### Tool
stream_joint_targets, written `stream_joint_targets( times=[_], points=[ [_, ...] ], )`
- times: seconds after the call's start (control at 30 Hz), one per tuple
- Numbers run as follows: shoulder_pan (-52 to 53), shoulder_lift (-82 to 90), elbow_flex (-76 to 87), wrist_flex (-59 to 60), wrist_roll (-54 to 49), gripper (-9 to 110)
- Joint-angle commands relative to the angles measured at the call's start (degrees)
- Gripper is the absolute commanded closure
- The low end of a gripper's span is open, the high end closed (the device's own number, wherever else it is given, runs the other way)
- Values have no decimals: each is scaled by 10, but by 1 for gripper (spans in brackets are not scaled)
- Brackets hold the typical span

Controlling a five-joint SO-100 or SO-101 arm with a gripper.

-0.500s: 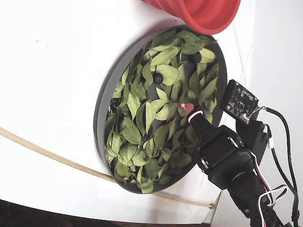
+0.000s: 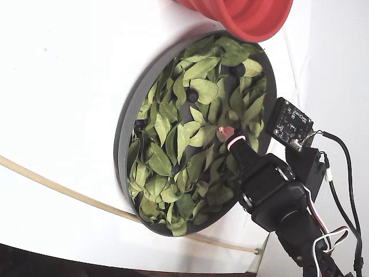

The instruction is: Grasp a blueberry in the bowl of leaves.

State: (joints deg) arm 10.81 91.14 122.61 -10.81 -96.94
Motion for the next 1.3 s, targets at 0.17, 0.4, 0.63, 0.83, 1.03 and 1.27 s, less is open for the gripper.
stream_joint_targets(
  times=[0.17, 0.4, 0.63, 0.83, 1.03, 1.27],
  points=[
    [-1, 20, -8, -9, 4, 87],
    [-5, 18, -11, -9, 5, 87],
    [-11, 14, -14, -9, 11, 86],
    [-21, 1, -27, -9, 15, 86],
    [-27, -11, -39, -9, 23, 85],
    [-35, -18, -47, -9, 29, 85]
  ],
)
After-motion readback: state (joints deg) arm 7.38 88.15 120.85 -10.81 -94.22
